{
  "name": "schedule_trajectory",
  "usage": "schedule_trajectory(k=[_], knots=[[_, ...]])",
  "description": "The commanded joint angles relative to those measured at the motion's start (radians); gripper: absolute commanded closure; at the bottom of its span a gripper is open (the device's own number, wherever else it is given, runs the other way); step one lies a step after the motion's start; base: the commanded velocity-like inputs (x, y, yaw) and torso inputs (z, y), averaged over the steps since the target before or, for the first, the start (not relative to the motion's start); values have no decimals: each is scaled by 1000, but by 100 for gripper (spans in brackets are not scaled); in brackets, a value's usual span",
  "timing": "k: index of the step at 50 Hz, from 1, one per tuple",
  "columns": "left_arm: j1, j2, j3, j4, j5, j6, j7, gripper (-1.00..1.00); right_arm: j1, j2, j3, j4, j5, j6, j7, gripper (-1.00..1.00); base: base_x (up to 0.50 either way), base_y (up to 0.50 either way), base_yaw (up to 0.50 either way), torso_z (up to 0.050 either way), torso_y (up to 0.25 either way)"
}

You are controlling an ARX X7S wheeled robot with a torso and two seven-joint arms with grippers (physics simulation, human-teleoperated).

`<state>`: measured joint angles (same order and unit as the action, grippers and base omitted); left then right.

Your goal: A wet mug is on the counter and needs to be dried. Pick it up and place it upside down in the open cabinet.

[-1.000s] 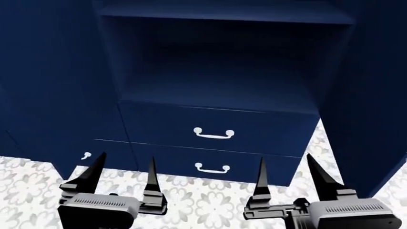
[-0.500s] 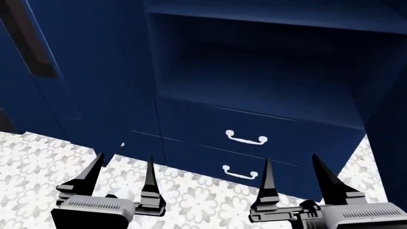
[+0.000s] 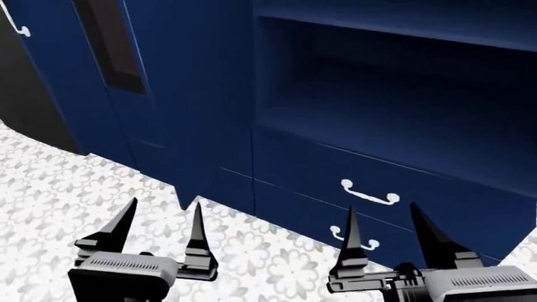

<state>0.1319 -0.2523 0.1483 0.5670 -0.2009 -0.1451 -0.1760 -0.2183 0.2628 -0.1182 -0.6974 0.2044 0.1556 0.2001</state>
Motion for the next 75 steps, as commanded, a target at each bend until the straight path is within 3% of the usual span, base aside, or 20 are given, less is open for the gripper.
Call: schedule_trajectory(k=[1, 75], knots=[[-16, -7, 8, -7, -7, -6, -10, -100, 20, 9, -4, 4, 10, 14, 11, -100, 35, 16, 500, 0, 0], [-19, -50, 40, -8, -30, 8, -59, -100, 1, 53, -42, 3, 20, -28, 56, -100, 31, 24, 500, 0, 0]])
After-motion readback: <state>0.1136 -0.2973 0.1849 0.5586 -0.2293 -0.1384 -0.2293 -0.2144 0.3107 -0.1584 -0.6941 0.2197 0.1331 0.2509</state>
